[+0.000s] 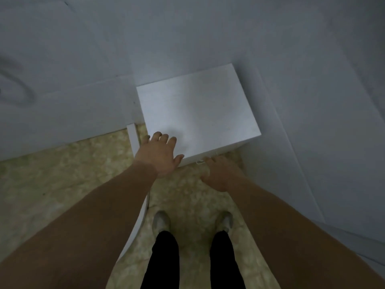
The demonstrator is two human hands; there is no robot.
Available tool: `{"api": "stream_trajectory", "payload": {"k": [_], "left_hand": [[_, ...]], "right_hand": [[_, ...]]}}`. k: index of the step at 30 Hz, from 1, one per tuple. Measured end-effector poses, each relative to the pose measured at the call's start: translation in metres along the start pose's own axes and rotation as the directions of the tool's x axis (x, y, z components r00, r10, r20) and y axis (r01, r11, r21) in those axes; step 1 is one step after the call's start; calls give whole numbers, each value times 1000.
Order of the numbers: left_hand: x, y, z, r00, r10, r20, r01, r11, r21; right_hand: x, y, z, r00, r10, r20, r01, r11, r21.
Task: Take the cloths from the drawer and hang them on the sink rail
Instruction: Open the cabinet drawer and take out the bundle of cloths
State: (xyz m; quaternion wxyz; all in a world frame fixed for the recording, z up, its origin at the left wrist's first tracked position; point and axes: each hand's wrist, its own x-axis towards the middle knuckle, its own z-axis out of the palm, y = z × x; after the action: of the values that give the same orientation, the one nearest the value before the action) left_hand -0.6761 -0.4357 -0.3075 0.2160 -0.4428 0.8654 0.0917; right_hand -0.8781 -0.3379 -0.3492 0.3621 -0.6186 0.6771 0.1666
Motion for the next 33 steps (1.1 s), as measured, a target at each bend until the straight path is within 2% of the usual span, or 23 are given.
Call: {"api": "stream_trajectory", "payload": {"k": [5, 10, 19, 25, 29, 33], "left_hand": [[42, -15, 61, 1000, -17, -10, 17, 1000, 1], [89, -12, 114, 997, -41, -66, 40, 999, -17], [155, 21, 201, 990, 28, -137, -38, 997, -70], [191, 3, 215, 964, 74, -257, -99, 991, -86], [195, 1, 214, 956, 71, -284, -102, 990, -96], [195, 0, 215, 954, 65, -293, -97, 991, -97]], "right_hand": [[68, 5, 36, 1000, -23, -1, 23, 1000, -8], [129, 29, 76, 1000, 12, -1, -12, 997, -70], [214, 66, 144, 998, -40, -46, 31, 983, -179], [241, 72, 175, 995, -17, -96, -2, 979, -202], [241, 65, 184, 985, 29, -171, -67, 973, -220], [240, 65, 187, 971, 13, -239, -68, 973, -221]]}}
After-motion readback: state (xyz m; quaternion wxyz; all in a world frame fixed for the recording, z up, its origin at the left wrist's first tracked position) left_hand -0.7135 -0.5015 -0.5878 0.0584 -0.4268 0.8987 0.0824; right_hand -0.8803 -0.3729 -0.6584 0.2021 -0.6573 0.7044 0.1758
